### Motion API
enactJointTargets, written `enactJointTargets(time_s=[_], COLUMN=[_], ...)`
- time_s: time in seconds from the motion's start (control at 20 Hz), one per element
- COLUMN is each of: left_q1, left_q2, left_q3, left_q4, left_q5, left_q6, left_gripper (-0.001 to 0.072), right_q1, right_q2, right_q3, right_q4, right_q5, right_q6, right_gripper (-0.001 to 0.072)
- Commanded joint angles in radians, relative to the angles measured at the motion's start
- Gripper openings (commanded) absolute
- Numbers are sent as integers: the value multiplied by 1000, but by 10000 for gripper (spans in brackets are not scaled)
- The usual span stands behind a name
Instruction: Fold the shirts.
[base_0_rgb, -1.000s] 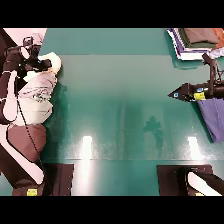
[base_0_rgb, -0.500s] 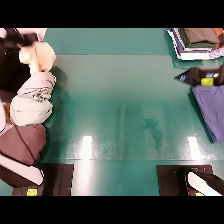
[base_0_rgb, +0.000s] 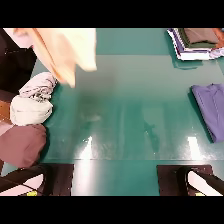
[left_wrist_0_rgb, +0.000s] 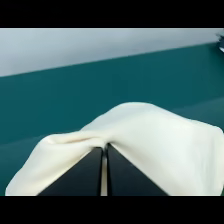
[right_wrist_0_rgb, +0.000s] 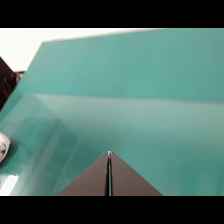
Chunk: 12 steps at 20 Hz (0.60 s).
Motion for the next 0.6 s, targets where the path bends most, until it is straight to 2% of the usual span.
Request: enactJointTargets(time_s=[0.0, 0.15, 0.3, 0.35, 0.4, 0.45, 0.55], left_q1=[-169, -316, -422, -442, -455, -456, -431], left_q2=[45, 43, 42, 42, 42, 42, 47], left_q3=[-100, -363, -637, -705, -758, -792, -792], left_q4=[-4, -22, -122, -147, -159, -178, -151], left_q5=[-169, -90, 146, 214, 265, 283, 259], left_q6=[-52, -111, -124, -124, -129, -132, -115], left_gripper=[23, 23, 26, 133, 484, 689, 669], right_q1=[-8, 3, 3, 3, 3, 3, 3], right_q2=[0, 0, 0, 0, 0, 0, 0], right_q3=[68, 67, 67, 67, 67, 67, 67], right_q4=[0, 0, 0, -1, 0, -1, 0], right_q5=[23, 61, 104, 114, 122, 130, 147], right_q6=[0, 0, 0, 0, 0, 0, 0], right_gripper=[14, 14, 14, 14, 14, 14, 15])
